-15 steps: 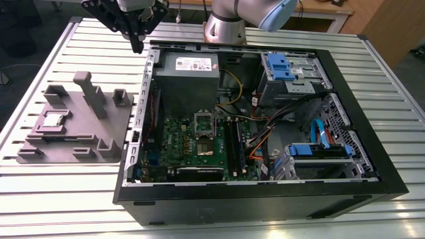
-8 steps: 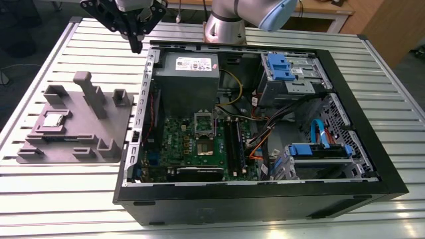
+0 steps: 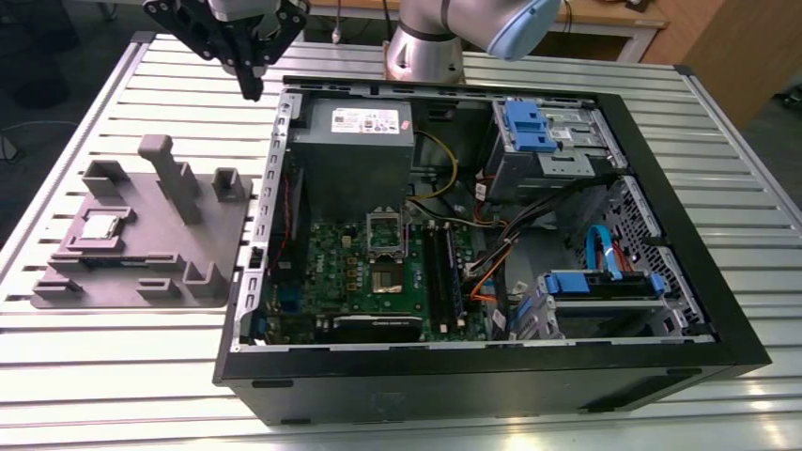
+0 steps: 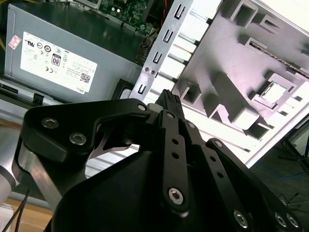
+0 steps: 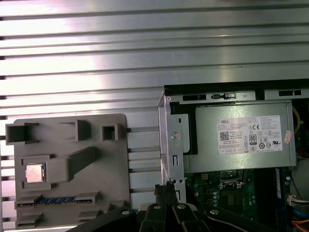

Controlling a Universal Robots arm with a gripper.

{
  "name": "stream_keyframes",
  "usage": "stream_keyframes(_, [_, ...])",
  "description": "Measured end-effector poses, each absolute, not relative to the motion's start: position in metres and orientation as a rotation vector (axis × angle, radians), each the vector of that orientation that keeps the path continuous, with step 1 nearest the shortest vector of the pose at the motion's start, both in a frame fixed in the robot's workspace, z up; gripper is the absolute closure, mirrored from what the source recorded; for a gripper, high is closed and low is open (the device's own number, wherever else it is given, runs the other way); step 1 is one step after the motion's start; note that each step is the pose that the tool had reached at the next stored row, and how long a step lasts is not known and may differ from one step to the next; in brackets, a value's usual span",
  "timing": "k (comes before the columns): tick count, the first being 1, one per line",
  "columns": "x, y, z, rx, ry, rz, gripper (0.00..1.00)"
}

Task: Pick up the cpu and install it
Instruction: 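Reach for the cpu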

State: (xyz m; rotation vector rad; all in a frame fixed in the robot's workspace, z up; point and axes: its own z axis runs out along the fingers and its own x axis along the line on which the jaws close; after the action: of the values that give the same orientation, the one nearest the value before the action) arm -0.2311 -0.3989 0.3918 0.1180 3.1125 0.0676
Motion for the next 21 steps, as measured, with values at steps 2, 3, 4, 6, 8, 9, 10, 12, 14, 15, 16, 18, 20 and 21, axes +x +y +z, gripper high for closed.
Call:
stream_keyframes(2, [-0.2325,-0.3990,0.3918,0.118,3.113,0.068,0.90])
stream_keyframes(3, [-0.2332,-0.3990,0.3918,0.118,3.113,0.068,0.90])
stream_keyframes(4, [-0.2336,-0.3989,0.3918,0.118,3.113,0.068,0.90])
stream_keyframes(6, [-0.2343,-0.3989,0.3918,0.118,3.113,0.068,0.90])
stream_keyframes(8, [-0.2353,-0.3989,0.3918,0.118,3.112,0.068,0.90])
stream_keyframes(9, [-0.2357,-0.3989,0.3918,0.118,3.112,0.068,0.90])
stream_keyframes(10, [-0.2361,-0.3989,0.3918,0.118,3.112,0.068,0.90])
stream_keyframes(12, [-0.2365,-0.3989,0.3918,0.118,3.113,0.068,0.90])
stream_keyframes(14, [-0.2374,-0.3989,0.3918,0.118,3.112,0.068,0.90])
stream_keyframes(15, [-0.2376,-0.3989,0.3918,0.118,3.113,0.068,0.90])
stream_keyframes(16, [-0.2377,-0.3989,0.3918,0.118,3.113,0.068,0.90])
stream_keyframes(18, [-0.2384,-0.3989,0.3918,0.118,3.112,0.068,0.90])
stream_keyframes(20, [-0.2392,-0.3989,0.3917,0.118,3.112,0.068,0.90])
stream_keyframes(21, [-0.2396,-0.3989,0.3917,0.118,3.112,0.068,0.90])
